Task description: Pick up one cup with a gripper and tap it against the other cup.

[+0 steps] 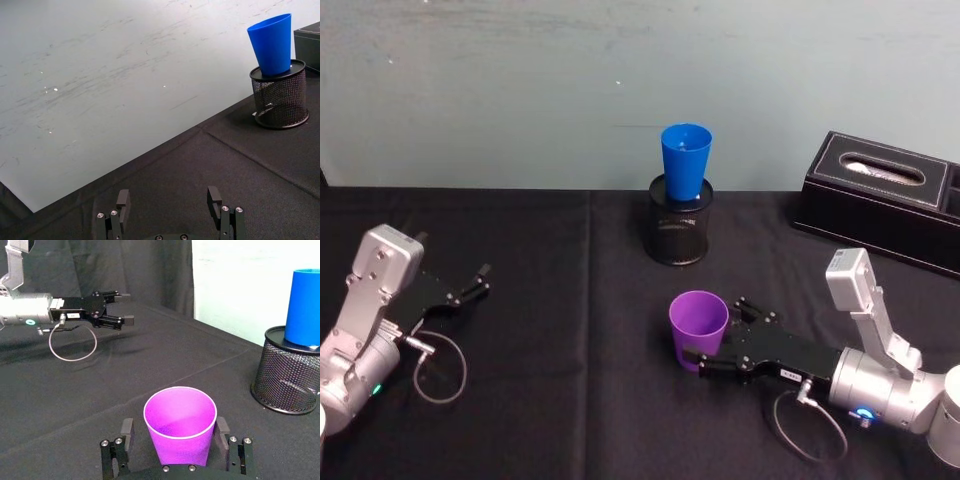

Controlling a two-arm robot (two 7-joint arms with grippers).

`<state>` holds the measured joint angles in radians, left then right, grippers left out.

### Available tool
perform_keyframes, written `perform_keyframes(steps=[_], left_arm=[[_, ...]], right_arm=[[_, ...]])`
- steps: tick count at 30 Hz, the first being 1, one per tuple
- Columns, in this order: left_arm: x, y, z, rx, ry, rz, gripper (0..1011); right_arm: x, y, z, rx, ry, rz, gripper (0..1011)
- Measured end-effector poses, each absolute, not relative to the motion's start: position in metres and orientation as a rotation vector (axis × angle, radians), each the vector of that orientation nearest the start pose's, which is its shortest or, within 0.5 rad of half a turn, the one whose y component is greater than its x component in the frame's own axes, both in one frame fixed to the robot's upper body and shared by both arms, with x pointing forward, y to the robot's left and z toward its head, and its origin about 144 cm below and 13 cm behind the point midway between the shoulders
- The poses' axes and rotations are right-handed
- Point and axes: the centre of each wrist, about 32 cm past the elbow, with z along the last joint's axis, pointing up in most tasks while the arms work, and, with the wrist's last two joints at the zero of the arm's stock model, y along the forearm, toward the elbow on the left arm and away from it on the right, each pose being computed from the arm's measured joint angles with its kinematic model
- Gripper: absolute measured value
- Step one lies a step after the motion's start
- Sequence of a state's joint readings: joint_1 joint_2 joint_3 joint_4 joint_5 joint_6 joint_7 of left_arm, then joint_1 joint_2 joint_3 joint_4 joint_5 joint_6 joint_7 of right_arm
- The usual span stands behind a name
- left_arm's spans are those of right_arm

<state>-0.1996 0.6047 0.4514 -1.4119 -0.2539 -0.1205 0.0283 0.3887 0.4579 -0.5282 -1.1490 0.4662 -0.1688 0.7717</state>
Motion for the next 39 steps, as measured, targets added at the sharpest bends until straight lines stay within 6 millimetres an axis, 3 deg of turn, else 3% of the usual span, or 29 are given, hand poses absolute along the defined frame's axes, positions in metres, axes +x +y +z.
perform_keyframes(steps=[34, 39], left_arm=[[0.4886, 0.3097, 1.1398, 0.304, -0.285, 1.248, 1011], [0.4886, 0.3097, 1.1398, 0.304, -0.285, 1.248, 1011]], right_arm=[[0.5393, -0.2821, 1.1226, -0.139, -0.013, -0.534, 1003], [0.5393, -0.2821, 1.1225, -0.139, -0.012, -0.534, 927]])
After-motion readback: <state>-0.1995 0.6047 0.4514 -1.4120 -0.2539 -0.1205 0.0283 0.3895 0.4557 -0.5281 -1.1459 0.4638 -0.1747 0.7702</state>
